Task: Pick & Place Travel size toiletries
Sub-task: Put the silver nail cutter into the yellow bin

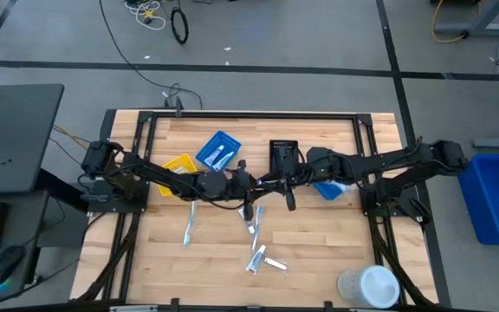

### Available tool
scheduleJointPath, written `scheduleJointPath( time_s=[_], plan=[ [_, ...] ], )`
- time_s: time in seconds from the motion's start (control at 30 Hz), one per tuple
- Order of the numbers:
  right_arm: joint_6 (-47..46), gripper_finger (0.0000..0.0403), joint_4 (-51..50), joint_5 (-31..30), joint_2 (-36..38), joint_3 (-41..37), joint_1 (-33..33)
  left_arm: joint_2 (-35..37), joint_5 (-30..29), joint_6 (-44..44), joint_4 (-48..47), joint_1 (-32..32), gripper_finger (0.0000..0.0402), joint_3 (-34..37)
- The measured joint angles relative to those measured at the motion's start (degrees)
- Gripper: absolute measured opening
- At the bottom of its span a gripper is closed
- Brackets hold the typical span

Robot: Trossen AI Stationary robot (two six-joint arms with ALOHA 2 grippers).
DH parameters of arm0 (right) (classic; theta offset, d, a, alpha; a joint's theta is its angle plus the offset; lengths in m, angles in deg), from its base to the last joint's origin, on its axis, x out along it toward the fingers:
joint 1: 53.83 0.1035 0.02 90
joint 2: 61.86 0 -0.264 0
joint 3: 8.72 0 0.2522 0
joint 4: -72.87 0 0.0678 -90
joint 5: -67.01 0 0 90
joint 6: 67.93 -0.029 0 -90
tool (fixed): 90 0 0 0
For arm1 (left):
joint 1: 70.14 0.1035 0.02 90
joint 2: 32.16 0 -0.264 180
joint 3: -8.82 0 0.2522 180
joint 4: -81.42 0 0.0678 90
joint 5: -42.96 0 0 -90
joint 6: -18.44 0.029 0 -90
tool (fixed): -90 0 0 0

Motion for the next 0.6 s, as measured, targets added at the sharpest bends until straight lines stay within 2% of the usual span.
scheduleJointPath(
  time_s=[0.23, 0.37, 0.5, 0.6],
  plan=[
    [0.0, 0.0128, -2.2, -0.5, 0.0, 0.0, -0.1, 0.0, -1.7, -4.8, -5.2, 0.0, 0.0058, 0.0],
    [0.0, 0.015, -4.9, -5.5, 0.9, 0.0, -0.1, 1.8, -2.0, -6.7, -11.5, -0.2, 0.0056, 0.0],
    [0.0, 0.0164, -8.4, -9.7, 2.2, 0.0, -0.2, 7.5, -5.1, -11.0, -26.4, -0.2, 0.0056, 0.0],
    [0.0, 0.0169, -8.5, -9.8, 2.2, 0.0, -0.2, 13.9, -7.7, -15.4, -41.3, -0.2, 0.0058, 0.0]
  ],
)
